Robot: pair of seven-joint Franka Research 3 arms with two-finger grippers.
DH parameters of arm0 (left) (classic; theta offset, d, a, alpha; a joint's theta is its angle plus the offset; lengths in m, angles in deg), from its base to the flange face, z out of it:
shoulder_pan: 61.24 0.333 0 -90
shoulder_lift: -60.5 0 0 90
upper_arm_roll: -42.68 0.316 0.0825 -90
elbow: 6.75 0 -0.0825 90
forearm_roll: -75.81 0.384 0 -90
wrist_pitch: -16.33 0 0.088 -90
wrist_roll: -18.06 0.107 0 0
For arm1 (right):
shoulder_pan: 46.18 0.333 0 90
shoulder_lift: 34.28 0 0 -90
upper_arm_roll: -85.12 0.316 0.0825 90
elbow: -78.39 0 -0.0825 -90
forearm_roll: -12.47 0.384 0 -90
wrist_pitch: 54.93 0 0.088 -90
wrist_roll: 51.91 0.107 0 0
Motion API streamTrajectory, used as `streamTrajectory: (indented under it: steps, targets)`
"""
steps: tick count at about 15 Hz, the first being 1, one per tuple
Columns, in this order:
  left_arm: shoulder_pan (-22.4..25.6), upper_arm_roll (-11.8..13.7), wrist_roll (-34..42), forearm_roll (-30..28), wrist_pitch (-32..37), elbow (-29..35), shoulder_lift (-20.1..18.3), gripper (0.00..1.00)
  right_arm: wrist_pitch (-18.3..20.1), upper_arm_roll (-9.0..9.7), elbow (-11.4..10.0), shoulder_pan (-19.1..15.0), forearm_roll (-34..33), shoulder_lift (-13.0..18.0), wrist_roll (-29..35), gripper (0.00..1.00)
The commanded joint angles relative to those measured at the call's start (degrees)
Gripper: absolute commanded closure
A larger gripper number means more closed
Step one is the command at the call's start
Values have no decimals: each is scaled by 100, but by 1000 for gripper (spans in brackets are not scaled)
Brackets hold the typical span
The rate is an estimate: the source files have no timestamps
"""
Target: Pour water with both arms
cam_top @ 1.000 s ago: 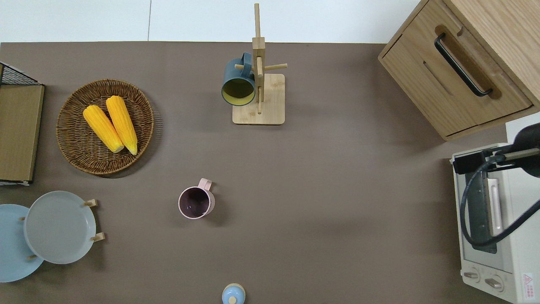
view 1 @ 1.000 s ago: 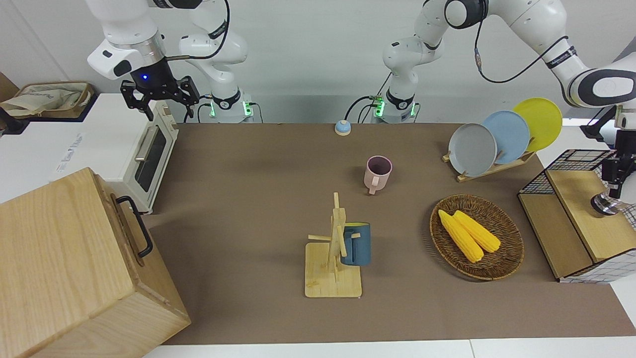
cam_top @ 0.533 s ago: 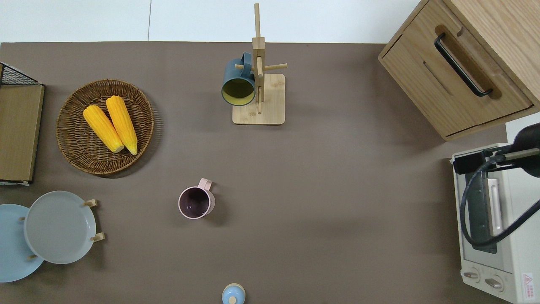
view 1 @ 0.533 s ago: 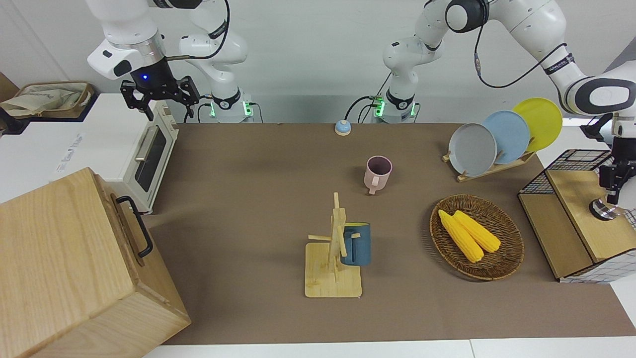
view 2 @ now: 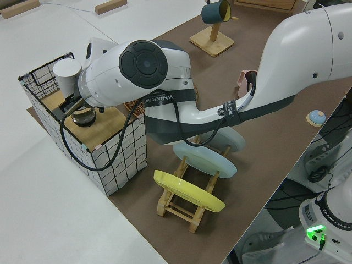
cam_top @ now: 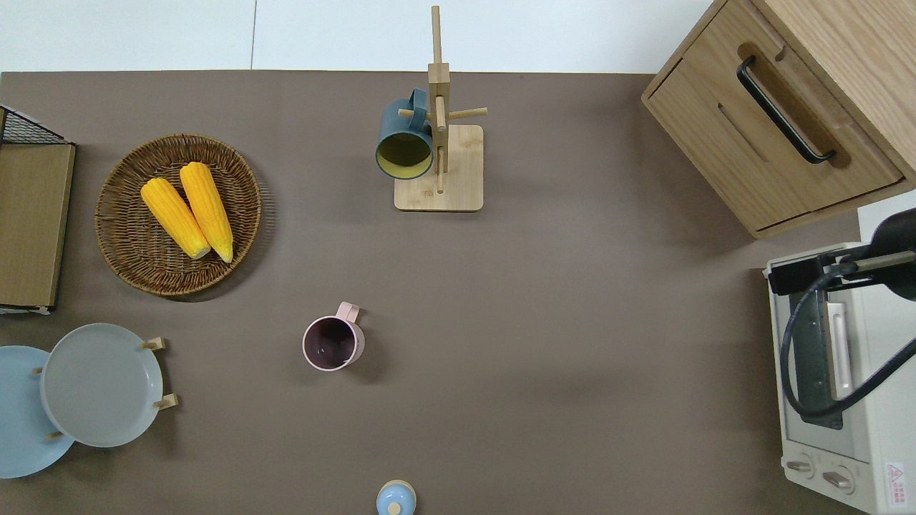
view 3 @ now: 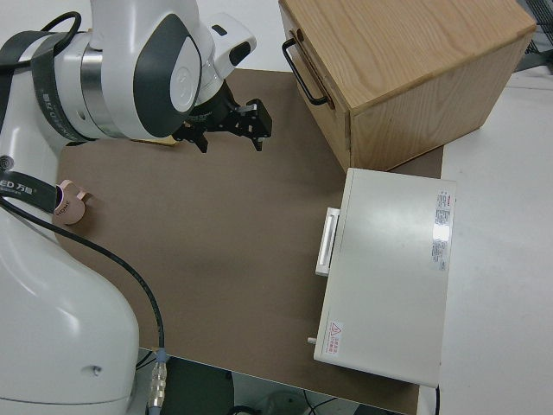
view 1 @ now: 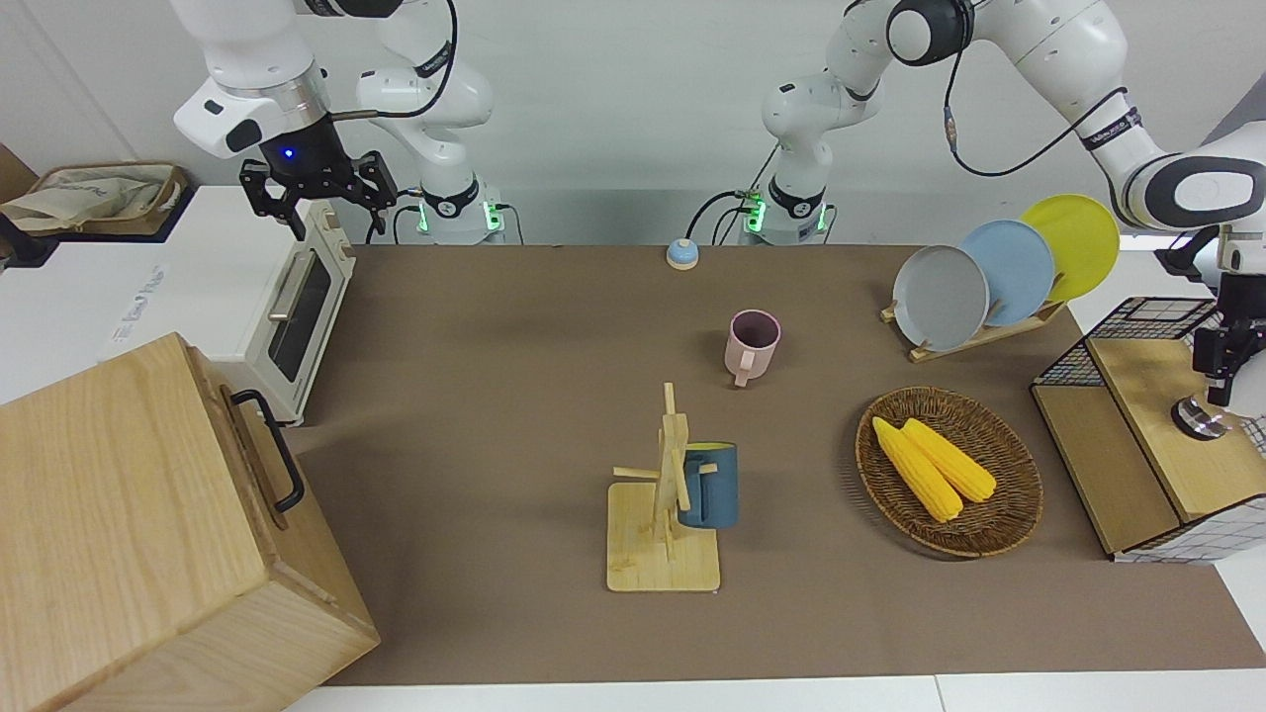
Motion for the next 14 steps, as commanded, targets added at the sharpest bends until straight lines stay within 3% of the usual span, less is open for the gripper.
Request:
streamTrajectory:
  steps: [1,5,6,14]
  targets:
    - [46,5,66,-143,-20,-225,156,7,-22,-3,-116,-29,28,95,-116,7]
    - [-15,101,-153,-73,270,-234,103,7,-22,-3,-116,-29,28,95,-116,7]
    - [-85,215,-354,93,332,-234,60,7,-22,-3,-116,-29,28,95,-116,7]
    - [-121,234,-1629,1657,1192,-427,-143,7,-22,5,-116,-29,28,104,-116,7]
